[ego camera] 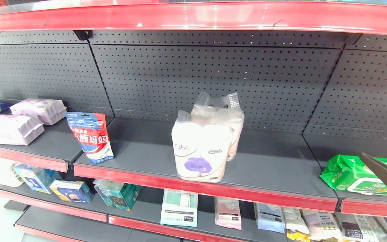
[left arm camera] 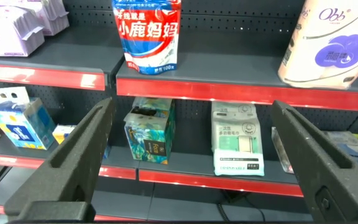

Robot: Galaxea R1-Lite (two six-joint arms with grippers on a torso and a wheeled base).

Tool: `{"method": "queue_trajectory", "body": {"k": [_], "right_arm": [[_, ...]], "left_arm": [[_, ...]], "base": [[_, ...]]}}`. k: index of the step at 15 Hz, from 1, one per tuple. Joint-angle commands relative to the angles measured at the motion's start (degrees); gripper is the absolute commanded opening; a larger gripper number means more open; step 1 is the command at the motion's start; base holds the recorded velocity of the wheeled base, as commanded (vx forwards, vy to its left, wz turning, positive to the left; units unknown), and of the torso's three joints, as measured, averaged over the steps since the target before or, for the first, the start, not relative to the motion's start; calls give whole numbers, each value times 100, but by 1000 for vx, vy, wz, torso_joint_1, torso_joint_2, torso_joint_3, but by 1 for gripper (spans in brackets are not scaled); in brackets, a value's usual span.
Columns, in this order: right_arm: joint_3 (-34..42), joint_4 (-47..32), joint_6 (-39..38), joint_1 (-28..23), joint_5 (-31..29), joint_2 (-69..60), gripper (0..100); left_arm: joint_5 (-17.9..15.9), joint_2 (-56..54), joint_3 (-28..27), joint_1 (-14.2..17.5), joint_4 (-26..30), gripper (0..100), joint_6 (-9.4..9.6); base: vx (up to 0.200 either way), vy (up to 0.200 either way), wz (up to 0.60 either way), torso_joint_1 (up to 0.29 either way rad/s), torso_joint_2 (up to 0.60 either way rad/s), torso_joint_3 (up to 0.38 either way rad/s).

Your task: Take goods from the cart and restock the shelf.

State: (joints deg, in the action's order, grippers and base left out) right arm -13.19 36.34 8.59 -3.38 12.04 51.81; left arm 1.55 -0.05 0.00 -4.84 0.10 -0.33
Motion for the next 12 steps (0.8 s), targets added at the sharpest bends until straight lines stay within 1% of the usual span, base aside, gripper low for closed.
{"method": "queue_trajectory", "body": {"k": [1, 2, 3, 4, 5, 6, 7, 8, 9, 11, 12], "right_arm": [[686, -2298, 2, -84, -589, -3608, 100], [625, -3256, 2, -102, -624, -4443, 100], [590, -3775, 11, -146, -765, -4671, 100], [581, -3775, -104, -137, -1204, -4627, 100], [730, -3792, -156, -137, -1301, -4627, 100], [1178, -3669, -227, -137, -1292, -4627, 100], [1249, -3511, -420, -137, -1266, -4627, 100], [1231, -3502, -613, -137, -1152, -4619, 100], [1231, -3502, -622, -137, -774, -4619, 100], [1222, -3511, -692, -137, -686, -4619, 100], [1214, -3520, -947, -155, -756, -4592, 100]], "left_arm": [[3, 5, 0, 1, -1, 100, -2], [3, 5, 0, 1, -1, 100, -2], [3, 5, 0, 1, -1, 100, -2], [3, 5, 0, 1, -10, 100, -2], [3, 5, 0, 1, -1, 100, -2], [3, 5, 0, 1, -1, 100, -2], [3, 5, 0, 1, -10, 100, -2], [3, 5, 0, 1, -1, 100, -2], [3, 5, 0, 1, -1, 100, -2], [-14, 5, 0, 1, -1, 100, 24], [-49, 5, 0, 1, -10, 100, 68]], "base": [[0, 0, 0, 0, 0, 0], [0, 0, 0, 0, 0, 0], [0, 0, 0, 0, 0, 0], [0, 0, 0, 0, 0, 0], [0, 0, 0, 0, 0, 0], [0, 0, 0, 0, 0, 0], [0, 0, 0, 0, 0, 0], [0, 0, 0, 0, 0, 0], [0, 0, 0, 0, 0, 0], [0, 0, 0, 0, 0, 0], [0, 0, 0, 0, 0, 0]]}}
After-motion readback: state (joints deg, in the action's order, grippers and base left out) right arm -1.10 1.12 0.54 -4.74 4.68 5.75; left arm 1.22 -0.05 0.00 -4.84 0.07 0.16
